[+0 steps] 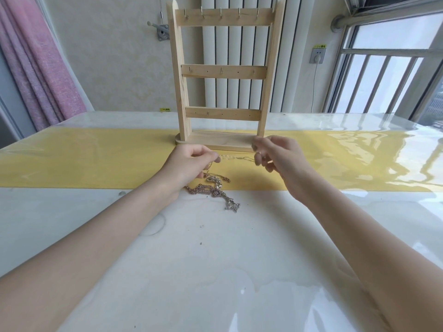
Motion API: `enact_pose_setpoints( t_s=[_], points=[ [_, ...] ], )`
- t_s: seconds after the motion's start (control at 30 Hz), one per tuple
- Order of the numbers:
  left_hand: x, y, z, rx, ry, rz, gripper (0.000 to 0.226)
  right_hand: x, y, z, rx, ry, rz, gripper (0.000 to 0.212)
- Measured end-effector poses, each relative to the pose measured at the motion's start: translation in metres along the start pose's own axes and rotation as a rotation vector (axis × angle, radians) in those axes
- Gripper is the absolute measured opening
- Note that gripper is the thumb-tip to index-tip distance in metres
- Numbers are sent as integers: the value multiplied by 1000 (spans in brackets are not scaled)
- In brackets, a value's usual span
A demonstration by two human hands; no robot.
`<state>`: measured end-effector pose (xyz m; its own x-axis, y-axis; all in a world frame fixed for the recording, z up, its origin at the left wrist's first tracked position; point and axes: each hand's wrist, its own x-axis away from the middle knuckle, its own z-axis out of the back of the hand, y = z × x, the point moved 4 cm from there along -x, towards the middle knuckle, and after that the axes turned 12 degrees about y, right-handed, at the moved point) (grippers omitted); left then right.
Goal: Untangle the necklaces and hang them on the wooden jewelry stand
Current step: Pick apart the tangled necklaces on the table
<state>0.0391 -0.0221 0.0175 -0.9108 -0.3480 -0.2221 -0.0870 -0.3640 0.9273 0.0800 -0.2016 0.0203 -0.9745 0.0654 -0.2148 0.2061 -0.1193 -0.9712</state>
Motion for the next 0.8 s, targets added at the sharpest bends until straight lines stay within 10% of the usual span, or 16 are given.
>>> enact_pose_setpoints(
  t_s=[0.27, 0.47, 0.8],
  points=[
    [3, -1, -2, -75, -29, -62, 12, 5, 1, -11, 490, -26, 218, 18],
    [5, 7, -5, -79, -55, -133, 16, 19, -7, -27, 103, -381, 67, 10],
    [6, 2, -5, 86, -115, 32, 8, 16, -10, -24, 49, -238, 72, 13]
  ],
)
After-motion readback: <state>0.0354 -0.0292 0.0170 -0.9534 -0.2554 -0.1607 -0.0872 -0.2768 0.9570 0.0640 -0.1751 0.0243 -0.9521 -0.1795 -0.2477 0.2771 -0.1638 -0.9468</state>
